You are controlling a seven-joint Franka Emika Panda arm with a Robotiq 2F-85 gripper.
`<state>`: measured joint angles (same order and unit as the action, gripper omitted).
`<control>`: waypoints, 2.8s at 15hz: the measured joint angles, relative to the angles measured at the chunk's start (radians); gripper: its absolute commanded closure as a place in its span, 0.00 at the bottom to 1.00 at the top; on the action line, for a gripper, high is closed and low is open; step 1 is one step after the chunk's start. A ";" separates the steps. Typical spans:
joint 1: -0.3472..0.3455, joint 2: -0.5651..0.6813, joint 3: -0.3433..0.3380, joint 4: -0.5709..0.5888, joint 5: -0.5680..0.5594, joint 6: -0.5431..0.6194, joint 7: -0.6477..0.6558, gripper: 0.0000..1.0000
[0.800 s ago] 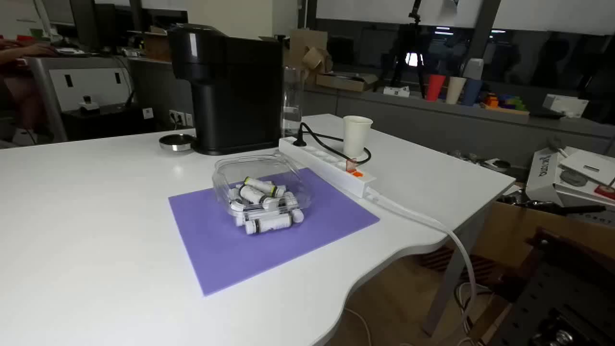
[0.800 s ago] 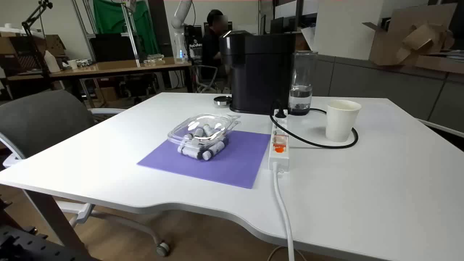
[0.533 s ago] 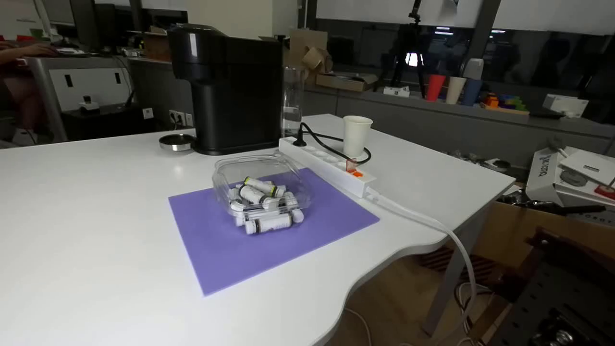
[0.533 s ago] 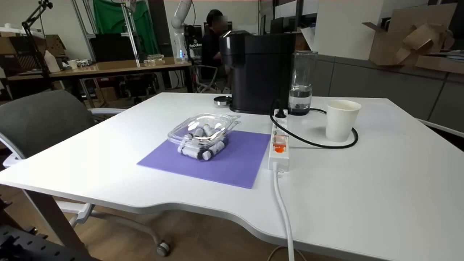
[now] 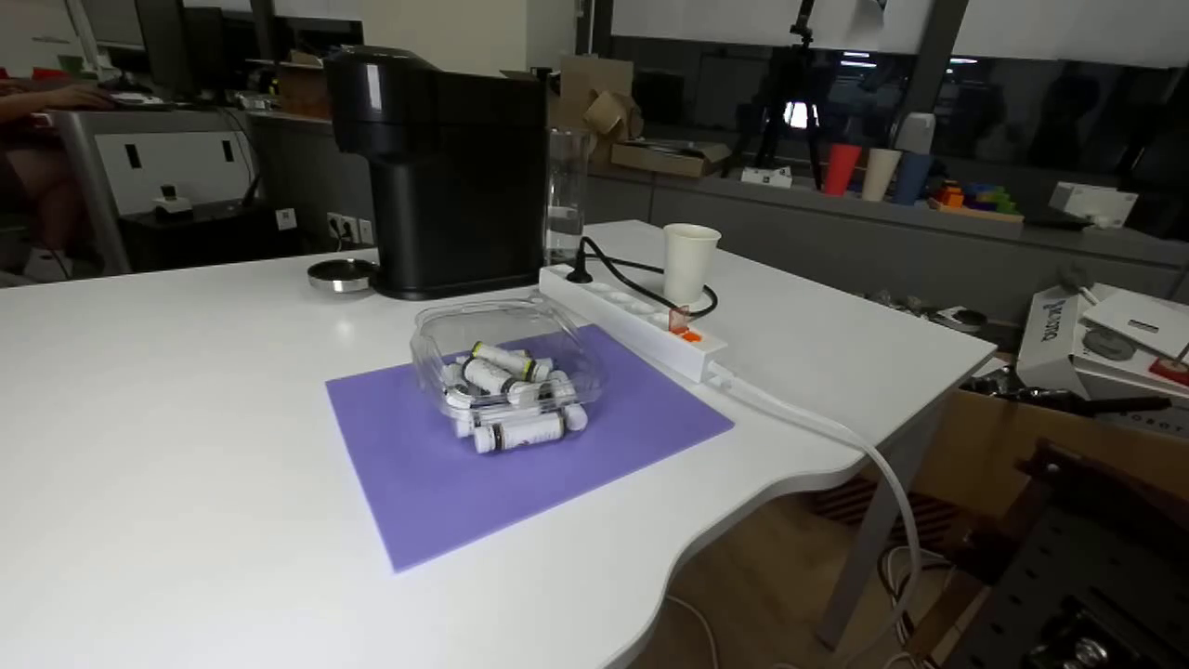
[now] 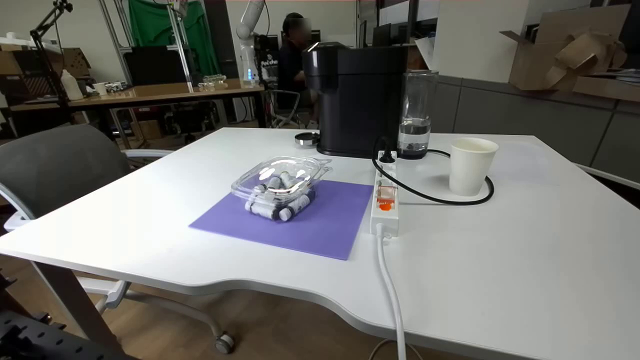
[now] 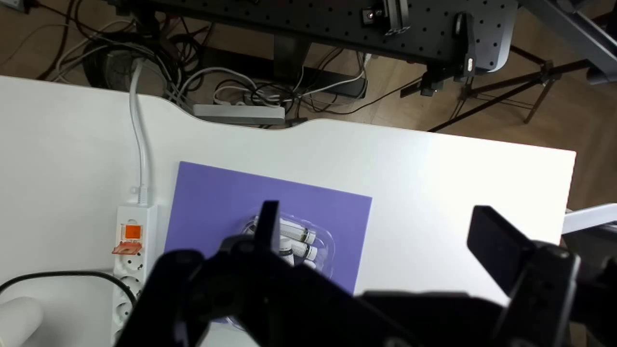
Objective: Open the clear case
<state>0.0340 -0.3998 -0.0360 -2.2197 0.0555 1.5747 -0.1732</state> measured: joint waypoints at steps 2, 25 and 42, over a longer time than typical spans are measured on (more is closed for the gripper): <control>0.000 0.000 0.000 0.000 0.000 0.000 -0.001 0.00; -0.108 0.494 -0.074 0.161 -0.041 0.439 -0.210 0.00; -0.127 0.833 -0.032 0.276 -0.108 0.579 -0.241 0.00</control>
<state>-0.0925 0.4329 -0.0678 -1.9433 -0.0527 2.1536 -0.4144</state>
